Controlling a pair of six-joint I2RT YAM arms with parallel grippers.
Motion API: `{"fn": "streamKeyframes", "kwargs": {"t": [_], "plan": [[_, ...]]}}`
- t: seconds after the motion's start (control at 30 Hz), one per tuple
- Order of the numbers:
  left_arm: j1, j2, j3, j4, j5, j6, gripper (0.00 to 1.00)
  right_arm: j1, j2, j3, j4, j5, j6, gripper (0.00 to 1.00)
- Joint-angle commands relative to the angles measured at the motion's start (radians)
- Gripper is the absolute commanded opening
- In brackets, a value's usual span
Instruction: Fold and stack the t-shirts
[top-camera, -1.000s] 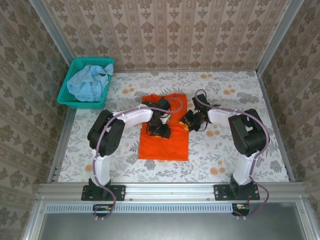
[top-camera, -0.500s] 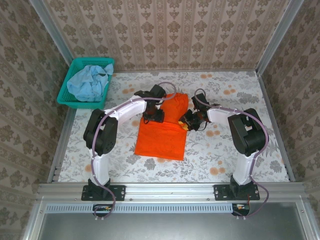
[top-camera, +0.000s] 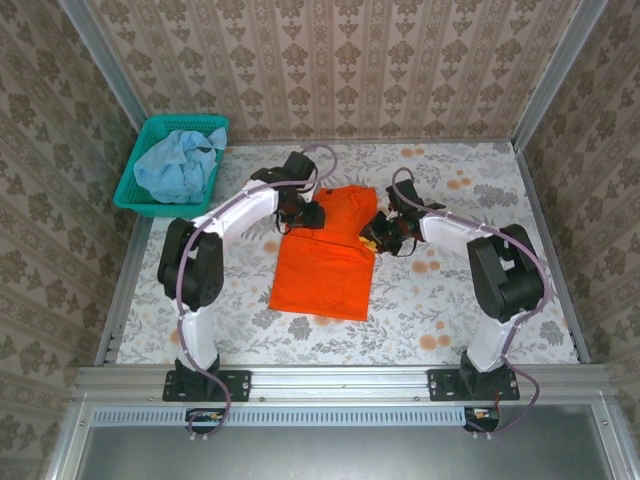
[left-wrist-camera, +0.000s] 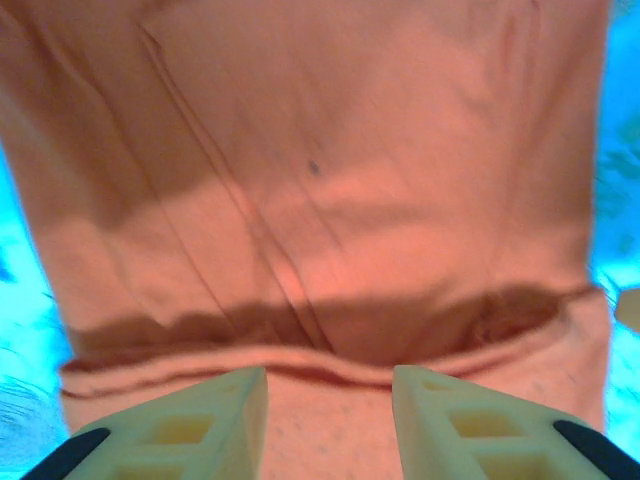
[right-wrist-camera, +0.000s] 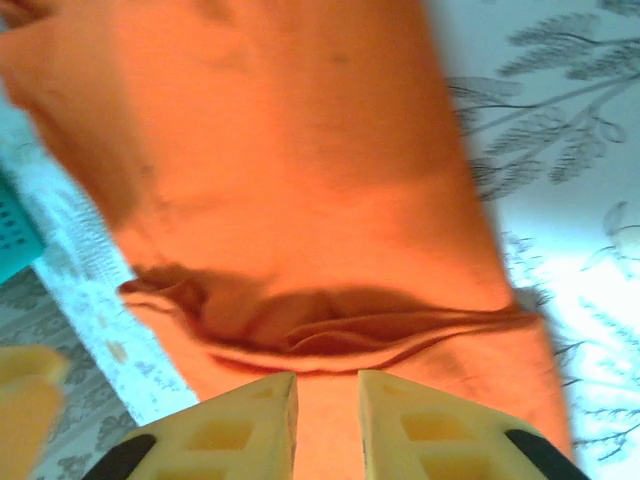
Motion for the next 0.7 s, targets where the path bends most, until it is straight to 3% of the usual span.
{"fn": "streamKeyframes", "kwargs": {"t": [0.0, 0.17, 0.27, 0.37, 0.5, 0.67], "plan": [[-0.01, -0.026, -0.048, 0.052, 0.31, -0.005, 0.3, 0.032, -0.042, -0.028, 0.042, -0.025, 0.01, 0.2], [-0.012, 0.063, -0.052, 0.105, 0.326, -0.044, 0.27, 0.064, 0.018, -0.053, 0.108, -0.044, 0.063, 0.15], [-0.001, 0.125, -0.042, 0.104, 0.271, -0.053, 0.26, 0.064, 0.073, -0.061, 0.132, -0.041, 0.088, 0.14], [0.018, 0.16, -0.047, 0.091, 0.146, -0.047, 0.27, 0.055, 0.123, -0.075, 0.143, -0.028, 0.096, 0.14], [0.072, 0.179, -0.1, 0.132, 0.048, -0.094, 0.28, 0.03, 0.163, -0.121, 0.2, -0.02, 0.151, 0.16], [0.098, 0.173, -0.102, 0.15, 0.049, -0.113, 0.35, 0.017, 0.164, -0.132, 0.22, -0.033, 0.162, 0.25]]}}
